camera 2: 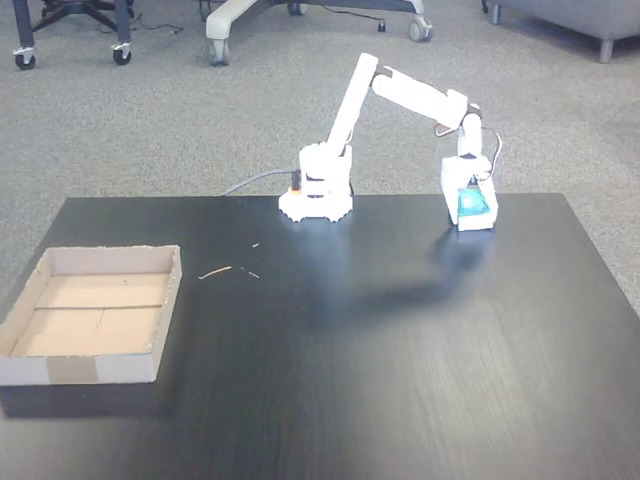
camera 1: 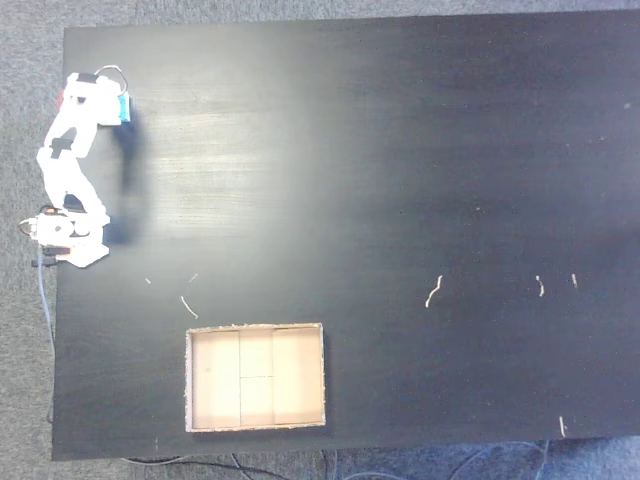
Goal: Pick the green block and drop it in the box on the right.
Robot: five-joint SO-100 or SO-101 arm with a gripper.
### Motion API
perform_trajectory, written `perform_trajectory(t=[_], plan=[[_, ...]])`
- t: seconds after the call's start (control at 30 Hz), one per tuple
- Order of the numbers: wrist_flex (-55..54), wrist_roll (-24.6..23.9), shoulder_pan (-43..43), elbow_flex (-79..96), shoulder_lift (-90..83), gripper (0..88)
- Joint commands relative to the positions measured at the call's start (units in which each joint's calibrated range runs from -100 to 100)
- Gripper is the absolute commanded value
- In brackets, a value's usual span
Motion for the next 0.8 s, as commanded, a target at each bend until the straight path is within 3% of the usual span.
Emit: perform_trajectory(t=[0.0,0.13,0.23,0.3,0.4,0.53,0.6,0.77], plan=[[1.2,-0.2,1.2,-2.1,-1.1,24.1],[10.1,1.6,15.6,-14.7,-11.4,23.6],[21.7,3.1,36.0,-32.6,-24.2,23.5],[21.6,4.4,52.1,-35.4,-30.9,23.2],[15.5,6.9,73.8,-30.7,-34.7,22.2],[-6.2,10.5,94.7,-12.9,-35.5,21.9],[-15.8,10.6,98.5,-9.6,-29.7,21.6],[-25.0,10.7,102.3,-8.6,-14.0,20.9]])
